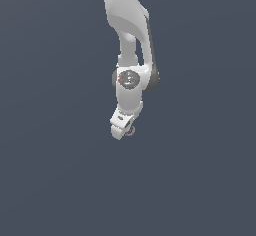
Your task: Pick up the object and move it to a goal position.
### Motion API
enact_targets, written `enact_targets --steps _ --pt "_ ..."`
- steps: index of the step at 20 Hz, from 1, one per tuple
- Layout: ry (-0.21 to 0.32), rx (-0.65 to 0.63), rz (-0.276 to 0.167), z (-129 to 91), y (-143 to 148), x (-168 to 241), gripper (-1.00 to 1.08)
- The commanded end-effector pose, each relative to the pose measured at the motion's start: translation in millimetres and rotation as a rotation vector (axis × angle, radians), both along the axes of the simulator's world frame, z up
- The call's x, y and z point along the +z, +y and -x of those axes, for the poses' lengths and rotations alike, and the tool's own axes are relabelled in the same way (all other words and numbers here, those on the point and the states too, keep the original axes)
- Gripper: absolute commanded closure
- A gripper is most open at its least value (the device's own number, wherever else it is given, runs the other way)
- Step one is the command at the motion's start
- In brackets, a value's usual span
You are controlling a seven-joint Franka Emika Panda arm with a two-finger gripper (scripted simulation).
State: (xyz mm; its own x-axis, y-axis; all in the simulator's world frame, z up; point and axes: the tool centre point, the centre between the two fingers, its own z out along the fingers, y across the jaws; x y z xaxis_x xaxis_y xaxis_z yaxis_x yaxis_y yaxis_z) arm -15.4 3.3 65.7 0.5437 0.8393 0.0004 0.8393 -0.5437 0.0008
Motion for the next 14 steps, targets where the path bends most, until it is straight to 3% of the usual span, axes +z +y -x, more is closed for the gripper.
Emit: enact_targets --steps 1,8,9,14 --pt "0.001 0.002 0.000 1 0 -14 -0.92" --pt "0.001 0.002 0.000 0 0 -29 -0.92" --pt "0.001 0.002 0.000 0 0 -29 1.08" --pt "0.001 0.002 0.000 0 0 -29 1.08"
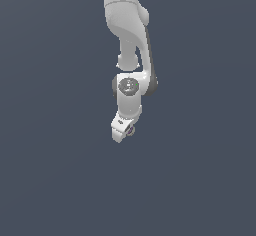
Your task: Pick up the object and move it to a goal position.
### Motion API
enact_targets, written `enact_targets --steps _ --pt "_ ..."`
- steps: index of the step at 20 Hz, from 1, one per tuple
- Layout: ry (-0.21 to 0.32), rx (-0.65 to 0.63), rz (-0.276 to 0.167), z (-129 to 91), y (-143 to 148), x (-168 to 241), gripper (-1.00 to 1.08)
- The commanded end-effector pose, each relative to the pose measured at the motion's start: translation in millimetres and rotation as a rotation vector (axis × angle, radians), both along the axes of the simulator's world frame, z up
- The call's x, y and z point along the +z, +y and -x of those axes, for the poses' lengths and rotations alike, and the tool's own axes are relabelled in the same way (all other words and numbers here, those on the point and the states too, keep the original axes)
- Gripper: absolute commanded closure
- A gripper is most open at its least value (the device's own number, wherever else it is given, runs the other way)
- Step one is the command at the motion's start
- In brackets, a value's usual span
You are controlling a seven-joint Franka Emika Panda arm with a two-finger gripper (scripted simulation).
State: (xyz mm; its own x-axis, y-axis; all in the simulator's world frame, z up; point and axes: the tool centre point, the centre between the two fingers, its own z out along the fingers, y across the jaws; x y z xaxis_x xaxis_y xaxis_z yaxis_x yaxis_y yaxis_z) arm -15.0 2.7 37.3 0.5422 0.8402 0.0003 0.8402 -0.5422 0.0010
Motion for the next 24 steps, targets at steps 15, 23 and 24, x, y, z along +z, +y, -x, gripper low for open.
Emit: enact_targets --steps 15,23,24 --pt "0.000 0.000 -0.001 -16 -5 22 1.08" --pt "0.000 0.001 -0.002 -51 -16 68 1.08" --pt "0.000 0.001 -0.002 -56 -18 74 1.08"
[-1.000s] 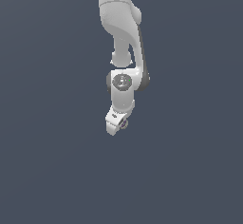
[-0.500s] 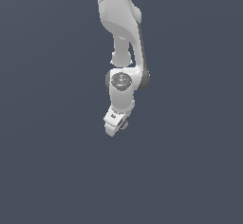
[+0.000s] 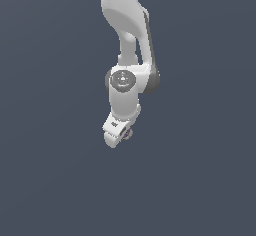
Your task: Pick up the object and move it to a goal position.
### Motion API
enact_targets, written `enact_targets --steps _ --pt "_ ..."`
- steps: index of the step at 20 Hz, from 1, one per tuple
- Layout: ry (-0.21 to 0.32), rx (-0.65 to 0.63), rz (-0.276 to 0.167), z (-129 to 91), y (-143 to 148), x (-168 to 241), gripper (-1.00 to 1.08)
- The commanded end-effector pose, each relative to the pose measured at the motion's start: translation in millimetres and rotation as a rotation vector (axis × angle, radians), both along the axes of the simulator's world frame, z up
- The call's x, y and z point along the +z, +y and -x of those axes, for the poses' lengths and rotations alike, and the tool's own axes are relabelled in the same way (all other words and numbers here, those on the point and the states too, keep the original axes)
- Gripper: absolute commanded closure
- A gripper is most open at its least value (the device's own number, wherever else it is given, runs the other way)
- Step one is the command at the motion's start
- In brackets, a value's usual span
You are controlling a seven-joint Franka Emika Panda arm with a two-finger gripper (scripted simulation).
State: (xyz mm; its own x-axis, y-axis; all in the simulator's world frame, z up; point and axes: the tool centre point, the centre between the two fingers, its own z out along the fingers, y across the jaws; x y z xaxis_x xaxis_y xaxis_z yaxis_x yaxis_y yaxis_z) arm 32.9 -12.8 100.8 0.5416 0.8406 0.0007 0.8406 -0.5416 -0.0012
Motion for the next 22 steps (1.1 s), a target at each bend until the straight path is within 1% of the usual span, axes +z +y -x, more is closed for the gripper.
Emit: enact_targets --steps 1,6,11,16,22 --pt "-0.001 0.000 0.000 -13 -4 17 1.08" --pt "-0.001 0.000 0.000 -33 -10 42 1.08" --pt "-0.001 0.000 0.001 -46 -14 57 1.08" --pt "-0.001 0.000 0.001 -52 -16 64 1.08" --pt "-0.001 0.000 0.001 -53 -16 64 1.08"
